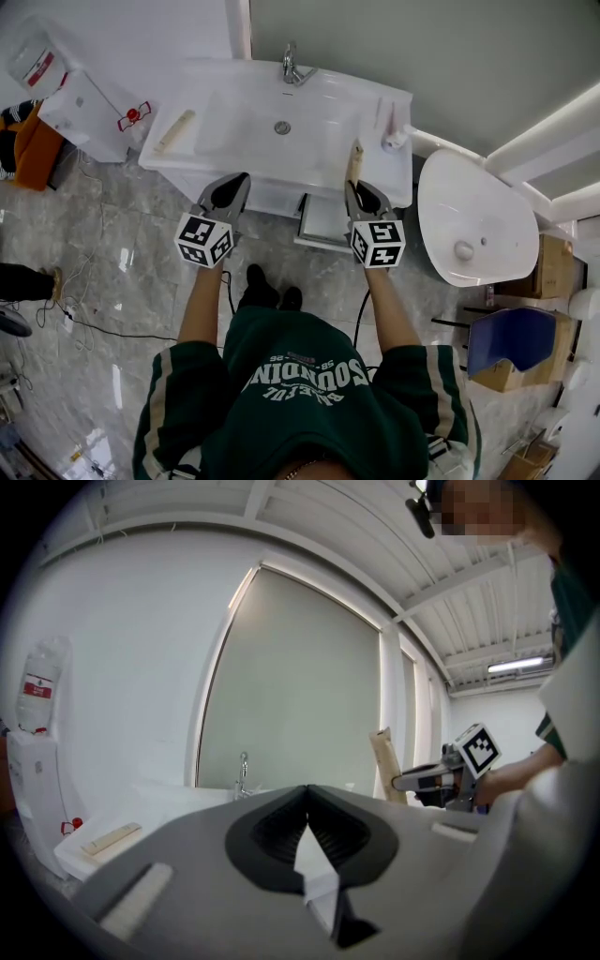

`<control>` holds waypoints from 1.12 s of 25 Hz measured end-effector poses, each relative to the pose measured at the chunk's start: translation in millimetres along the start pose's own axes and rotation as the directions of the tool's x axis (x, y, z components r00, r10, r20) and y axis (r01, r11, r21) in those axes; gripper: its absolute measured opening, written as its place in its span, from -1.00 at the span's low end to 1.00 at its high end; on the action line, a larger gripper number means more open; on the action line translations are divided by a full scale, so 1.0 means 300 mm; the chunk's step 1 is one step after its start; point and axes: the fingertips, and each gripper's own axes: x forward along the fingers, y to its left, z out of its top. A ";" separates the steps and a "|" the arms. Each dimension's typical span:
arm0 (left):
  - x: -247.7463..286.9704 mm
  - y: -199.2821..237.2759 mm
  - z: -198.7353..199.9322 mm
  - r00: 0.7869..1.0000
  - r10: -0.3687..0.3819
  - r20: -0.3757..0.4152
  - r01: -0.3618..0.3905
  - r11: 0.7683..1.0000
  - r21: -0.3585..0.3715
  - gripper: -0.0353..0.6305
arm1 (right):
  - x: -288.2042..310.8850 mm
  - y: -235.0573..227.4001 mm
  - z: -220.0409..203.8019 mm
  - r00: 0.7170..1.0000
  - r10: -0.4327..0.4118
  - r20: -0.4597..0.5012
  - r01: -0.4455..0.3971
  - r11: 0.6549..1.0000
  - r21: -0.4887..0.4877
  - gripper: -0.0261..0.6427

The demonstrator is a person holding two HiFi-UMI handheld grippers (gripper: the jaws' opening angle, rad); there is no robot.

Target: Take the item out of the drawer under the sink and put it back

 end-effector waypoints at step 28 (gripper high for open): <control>0.072 -0.142 -0.244 0.987 -0.077 -0.139 0.068 0.995 -0.072 -0.74 | -0.039 0.005 -0.287 0.990 0.036 -0.137 -0.028 0.998 0.059 -0.83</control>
